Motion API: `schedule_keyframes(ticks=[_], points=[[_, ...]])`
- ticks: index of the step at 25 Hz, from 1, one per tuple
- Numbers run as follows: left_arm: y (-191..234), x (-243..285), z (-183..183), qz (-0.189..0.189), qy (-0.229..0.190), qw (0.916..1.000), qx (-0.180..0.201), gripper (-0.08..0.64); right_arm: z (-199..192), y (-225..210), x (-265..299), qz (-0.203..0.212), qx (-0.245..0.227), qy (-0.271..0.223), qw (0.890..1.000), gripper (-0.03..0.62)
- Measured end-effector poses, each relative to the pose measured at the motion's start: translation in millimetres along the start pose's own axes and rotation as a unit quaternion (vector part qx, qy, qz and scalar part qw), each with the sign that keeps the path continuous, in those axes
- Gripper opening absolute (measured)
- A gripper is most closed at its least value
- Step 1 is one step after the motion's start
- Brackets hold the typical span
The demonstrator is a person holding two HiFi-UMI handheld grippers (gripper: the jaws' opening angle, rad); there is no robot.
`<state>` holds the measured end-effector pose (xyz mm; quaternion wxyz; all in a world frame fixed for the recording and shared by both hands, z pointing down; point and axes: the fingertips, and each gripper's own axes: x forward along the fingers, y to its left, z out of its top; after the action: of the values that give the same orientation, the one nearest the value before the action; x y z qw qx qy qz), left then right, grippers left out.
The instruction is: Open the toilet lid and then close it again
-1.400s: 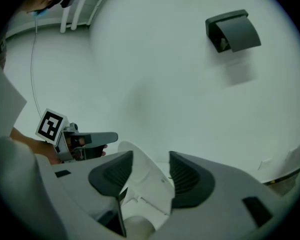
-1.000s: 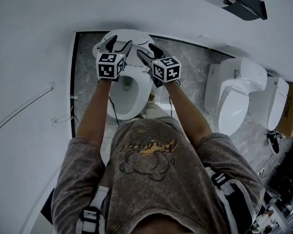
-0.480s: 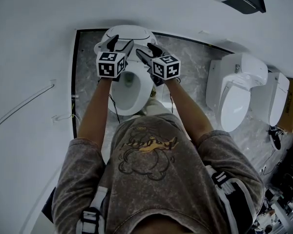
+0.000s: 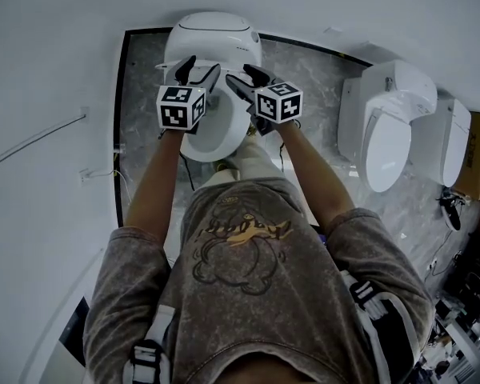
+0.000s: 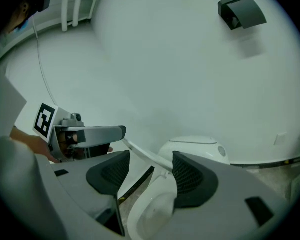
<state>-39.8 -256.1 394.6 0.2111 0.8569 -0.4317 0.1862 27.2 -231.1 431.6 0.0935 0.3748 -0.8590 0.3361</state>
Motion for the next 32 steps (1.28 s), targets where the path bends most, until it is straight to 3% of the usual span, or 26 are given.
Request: schedule_keyframes(ticks=[7, 12, 22, 32], points=[[-21.4, -64.3, -85.4, 0.018, 0.033, 0.9978, -0.055, 0.268, -90.2, 51.0, -26.8, 0.022, 0.004, 0.069, 0.997, 0.265], [-36.6, -79.7, -118.8, 0.022, 0.042, 0.9963, -0.072, 0.268, -133.4, 65.9, -32.1, 0.031, 0.026, 0.091, 0.995, 0.265], [-44.9, -104.6, -222.6, 0.056, 0.084, 0.987, -0.125, 0.265, -210.0, 84.1, -30.8, 0.059, 0.025, 0.16, 0.985, 0.265], [-41.3, -102.9, -356.0, 0.078, 0.154, 0.9723, -0.158, 0.239, -328.4, 76.1, -12.9, 0.045, 0.03, 0.235, 0.97, 0.265]])
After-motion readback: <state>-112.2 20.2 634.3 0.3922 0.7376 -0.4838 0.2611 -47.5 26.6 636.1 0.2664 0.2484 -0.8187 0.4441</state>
